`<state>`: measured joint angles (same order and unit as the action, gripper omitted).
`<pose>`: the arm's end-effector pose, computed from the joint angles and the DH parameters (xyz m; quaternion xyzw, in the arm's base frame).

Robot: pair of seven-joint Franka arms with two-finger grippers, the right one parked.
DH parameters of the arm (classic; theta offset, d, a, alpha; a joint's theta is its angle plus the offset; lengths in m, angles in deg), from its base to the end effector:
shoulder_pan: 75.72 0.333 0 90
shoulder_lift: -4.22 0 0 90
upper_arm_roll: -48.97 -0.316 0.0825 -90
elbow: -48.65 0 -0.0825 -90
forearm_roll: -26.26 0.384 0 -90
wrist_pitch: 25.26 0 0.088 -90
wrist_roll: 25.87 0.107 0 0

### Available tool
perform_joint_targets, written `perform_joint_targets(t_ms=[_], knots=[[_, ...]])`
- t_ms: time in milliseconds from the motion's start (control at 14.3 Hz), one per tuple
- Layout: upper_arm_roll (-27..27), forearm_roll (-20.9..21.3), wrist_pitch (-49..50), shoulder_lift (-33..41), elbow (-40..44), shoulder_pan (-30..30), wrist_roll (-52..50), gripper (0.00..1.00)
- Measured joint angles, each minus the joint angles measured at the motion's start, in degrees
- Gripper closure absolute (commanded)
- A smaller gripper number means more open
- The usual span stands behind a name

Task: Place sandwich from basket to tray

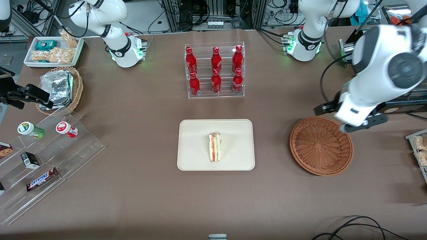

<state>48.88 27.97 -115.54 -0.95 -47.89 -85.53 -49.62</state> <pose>0.5608 -0.0929 0.5209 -0.9877 -0.1200 0.0911 0.0430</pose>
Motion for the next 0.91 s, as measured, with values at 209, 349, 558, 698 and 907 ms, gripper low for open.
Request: perform_joint_targets(t_ms=[209, 349, 558, 698, 907], knots=[[0.27, 0.00, 1.41, 2.23, -0.86, 4.43, 8.13, 0.00], [2.03, 0.00, 2.12, 3.52, -0.86, 8.61, 14.20, 0.00], [5.70, 0.00, 2.24, 5.30, -0.79, 12.89, 17.58, 0.00], [6.48, 0.00, 1.04, 5.58, -0.12, 12.98, 17.64, 0.00], [5.49, 0.00, -2.42, 5.56, 0.45, 11.90, 17.71, 0.00]])
